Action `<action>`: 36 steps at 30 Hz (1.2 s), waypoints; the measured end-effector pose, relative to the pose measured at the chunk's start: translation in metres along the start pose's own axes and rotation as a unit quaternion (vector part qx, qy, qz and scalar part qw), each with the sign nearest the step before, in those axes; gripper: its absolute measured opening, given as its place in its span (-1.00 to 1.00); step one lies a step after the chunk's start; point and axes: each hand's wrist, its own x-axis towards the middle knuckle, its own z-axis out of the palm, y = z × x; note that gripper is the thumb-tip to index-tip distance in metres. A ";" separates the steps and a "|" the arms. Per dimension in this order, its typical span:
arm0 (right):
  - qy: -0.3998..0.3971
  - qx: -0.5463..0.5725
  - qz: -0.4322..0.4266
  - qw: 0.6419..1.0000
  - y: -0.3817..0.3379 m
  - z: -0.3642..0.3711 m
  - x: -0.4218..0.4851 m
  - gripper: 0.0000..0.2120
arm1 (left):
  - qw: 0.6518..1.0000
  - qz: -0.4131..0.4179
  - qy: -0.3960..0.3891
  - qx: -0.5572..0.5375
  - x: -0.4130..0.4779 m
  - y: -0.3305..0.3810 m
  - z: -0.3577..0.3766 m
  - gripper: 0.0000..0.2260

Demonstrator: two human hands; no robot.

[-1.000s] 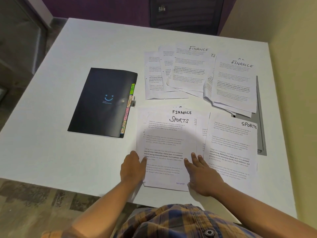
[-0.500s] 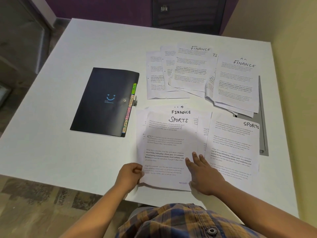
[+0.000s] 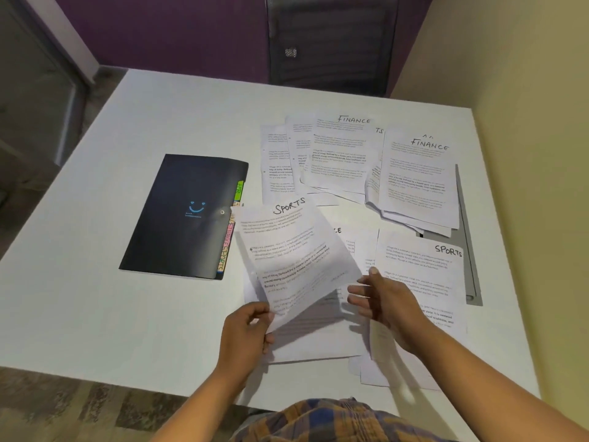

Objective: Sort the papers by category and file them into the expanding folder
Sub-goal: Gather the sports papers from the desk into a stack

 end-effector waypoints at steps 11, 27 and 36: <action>-0.047 0.038 -0.021 0.998 -0.064 -0.015 -0.007 -0.36 | 0.976 0.160 -0.054 0.137 0.004 0.055 0.003 -0.71; -0.015 0.027 -0.174 0.984 -0.062 -0.040 -0.020 -0.79 | 0.997 0.034 -0.060 -0.024 0.021 0.092 0.023 -0.90; -0.043 0.023 -0.125 0.991 -0.034 -0.068 -0.032 -0.80 | 0.988 0.009 -0.144 -0.061 0.037 0.104 0.046 -0.83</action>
